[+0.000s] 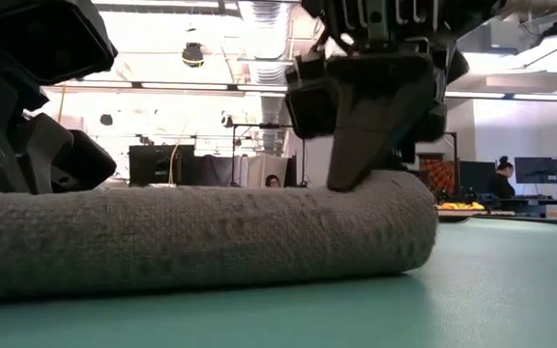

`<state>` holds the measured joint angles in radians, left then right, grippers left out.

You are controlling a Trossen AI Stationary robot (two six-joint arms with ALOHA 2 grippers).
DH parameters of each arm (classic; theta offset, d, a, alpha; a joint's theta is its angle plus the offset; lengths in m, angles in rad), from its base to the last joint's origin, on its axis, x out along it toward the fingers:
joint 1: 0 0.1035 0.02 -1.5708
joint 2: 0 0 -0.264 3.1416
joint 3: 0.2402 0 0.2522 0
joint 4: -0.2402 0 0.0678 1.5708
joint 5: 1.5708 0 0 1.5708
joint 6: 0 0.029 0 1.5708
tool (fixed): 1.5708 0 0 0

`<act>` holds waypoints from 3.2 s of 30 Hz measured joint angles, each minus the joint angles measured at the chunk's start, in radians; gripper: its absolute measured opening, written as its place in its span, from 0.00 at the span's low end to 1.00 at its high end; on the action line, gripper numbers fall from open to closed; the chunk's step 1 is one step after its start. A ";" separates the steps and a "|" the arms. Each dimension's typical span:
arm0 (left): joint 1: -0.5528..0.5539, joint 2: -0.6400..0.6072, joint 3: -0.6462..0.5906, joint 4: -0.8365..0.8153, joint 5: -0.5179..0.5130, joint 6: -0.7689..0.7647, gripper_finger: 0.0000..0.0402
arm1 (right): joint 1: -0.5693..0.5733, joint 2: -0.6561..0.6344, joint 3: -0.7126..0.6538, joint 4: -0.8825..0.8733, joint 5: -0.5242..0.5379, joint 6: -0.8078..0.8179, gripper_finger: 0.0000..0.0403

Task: Roll towel into tight, uniform cylinder
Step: Roll the gray towel

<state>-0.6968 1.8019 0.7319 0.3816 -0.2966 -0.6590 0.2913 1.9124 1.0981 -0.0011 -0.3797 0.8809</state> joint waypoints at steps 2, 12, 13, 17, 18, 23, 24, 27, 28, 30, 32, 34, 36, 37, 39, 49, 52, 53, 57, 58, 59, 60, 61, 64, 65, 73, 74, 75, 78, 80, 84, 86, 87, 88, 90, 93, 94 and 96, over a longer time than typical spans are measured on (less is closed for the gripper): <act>0.000 0.000 0.000 -0.004 0.000 -0.005 0.00 | -0.005 -0.023 0.000 -0.013 0.020 -0.022 0.55; -0.001 -0.001 0.000 -0.036 -0.015 -0.015 0.00 | 0.027 -0.203 0.000 -0.170 0.242 -0.241 0.55; -0.001 -0.001 0.000 -0.038 -0.019 -0.013 0.00 | 0.056 -0.213 0.001 -0.149 0.284 -0.293 0.55; -0.004 -0.001 0.000 -0.039 -0.027 0.016 0.00 | 0.197 -0.195 0.003 -0.034 0.501 -0.490 0.55; -0.004 -0.001 0.000 -0.039 -0.028 0.023 0.00 | 0.227 -0.178 0.003 -0.011 0.552 -0.546 0.55; -0.003 -0.001 0.000 -0.055 -0.036 0.030 0.00 | 0.290 -0.075 0.001 0.097 0.663 -0.808 0.55; -0.003 -0.001 0.000 -0.057 -0.039 0.030 0.00 | 0.293 -0.058 0.002 0.118 0.683 -0.838 0.55; -0.003 -0.001 0.000 -0.061 -0.041 0.029 0.00 | 0.300 -0.028 0.002 0.121 0.730 -0.856 0.55; -0.003 -0.001 0.000 -0.061 -0.041 0.029 0.00 | 0.301 -0.024 0.002 0.120 0.729 -0.852 0.55; -0.003 -0.001 0.000 -0.062 -0.041 0.029 0.00 | 0.298 -0.024 0.002 0.106 0.729 -0.847 0.55; -0.003 -0.001 0.000 -0.061 -0.041 0.029 0.00 | 0.295 -0.025 0.002 0.110 0.729 -0.839 0.55; -0.003 -0.001 0.000 -0.062 -0.041 0.029 0.00 | 0.294 -0.024 0.002 0.109 0.729 -0.838 0.55; -0.003 -0.001 0.000 -0.062 -0.041 0.029 0.00 | 0.295 -0.017 0.002 0.106 0.726 -0.826 0.55; -0.003 -0.001 0.000 -0.062 -0.041 0.028 0.00 | 0.296 -0.005 0.003 0.111 0.725 -0.815 0.55; -0.003 -0.001 0.000 -0.056 -0.041 0.027 0.00 | 0.303 0.024 0.003 0.104 0.725 -0.805 0.55; -0.003 -0.007 -0.002 -0.019 -0.014 0.077 0.00 | 0.298 0.069 0.002 0.095 0.800 -0.735 0.45; -0.004 -0.046 -0.002 0.013 -0.015 0.137 0.00 | 0.286 0.068 0.003 0.086 0.754 -0.716 0.29; -0.004 -0.061 -0.001 0.013 -0.023 0.150 0.00 | 0.282 0.068 0.003 0.083 0.731 -0.704 0.23; -0.001 -0.100 -0.002 -0.014 -0.058 0.178 0.00 | 0.257 0.059 0.003 0.082 0.608 -0.630 0.10; -0.001 -0.106 -0.002 -0.006 -0.061 0.182 0.00 | 0.249 0.057 0.003 0.084 0.573 -0.595 0.10; 0.000 -0.110 -0.002 0.008 -0.061 0.184 0.00 | 0.239 0.054 0.003 0.085 0.538 -0.560 0.10; 0.000 -0.110 -0.001 0.026 -0.058 0.185 0.00 | 0.227 0.051 0.003 0.086 0.499 -0.525 0.10; -0.002 -0.110 -0.001 0.036 -0.051 0.184 0.00 | 0.216 0.049 0.003 0.087 0.455 -0.491 0.10; -0.014 -0.090 -0.001 0.068 -0.025 0.176 0.00 | 0.184 0.048 0.003 0.096 0.356 -0.425 0.12; -0.021 -0.080 -0.001 0.074 -0.024 0.170 0.00 | 0.174 0.048 0.003 0.096 0.334 -0.411 0.13; -0.072 -0.053 -0.001 0.100 -0.064 0.152 0.02 | 0.110 0.048 0.003 0.096 0.216 -0.305 0.13; -0.077 -0.053 -0.001 0.100 -0.066 0.159 0.04 | 0.104 0.048 0.003 0.095 0.209 -0.295 0.13; -0.080 -0.053 -0.001 0.099 -0.067 0.165 0.06 | 0.098 0.048 0.003 0.093 0.204 -0.285 0.13; -0.084 -0.050 0.000 0.057 -0.067 0.164 0.15 | 0.090 0.048 0.003 0.092 0.189 -0.276 0.13; -0.083 -0.049 -0.001 0.021 -0.076 0.160 0.21 | 0.087 0.048 0.003 0.092 0.189 -0.275 0.13; -0.083 -0.049 -0.001 0.010 -0.106 0.142 0.36 | 0.085 0.048 0.003 0.091 0.185 -0.252 0.13; -0.083 -0.047 0.000 -0.002 -0.109 0.121 0.42 | 0.083 0.048 0.003 0.092 0.180 -0.233 0.13; -0.083 -0.039 0.000 -0.009 -0.110 0.099 0.45 | 0.081 0.048 0.003 0.092 0.173 -0.220 0.13; -0.083 -0.028 0.000 -0.017 -0.112 0.074 0.47 | 0.080 0.048 0.003 0.092 0.167 -0.211 0.14; -0.083 0.011 0.000 -0.020 -0.113 0.028 0.50 | 0.080 0.048 0.002 0.092 0.165 -0.206 0.15; -0.083 0.065 0.004 -0.007 -0.123 -0.027 0.51 | 0.080 0.048 0.002 0.088 0.156 -0.205 0.20; -0.083 0.077 0.004 -0.003 -0.130 -0.043 0.51 | 0.080 0.048 0.002 0.088 0.146 -0.205 0.22; -0.083 0.090 0.005 -0.004 -0.133 -0.072 0.50 | 0.079 0.048 0.002 0.086 0.115 -0.200 0.26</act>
<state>-0.7799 1.8924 0.7364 0.3779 -0.4296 -0.7306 0.3706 1.9606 1.0996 0.0848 -0.2647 0.6806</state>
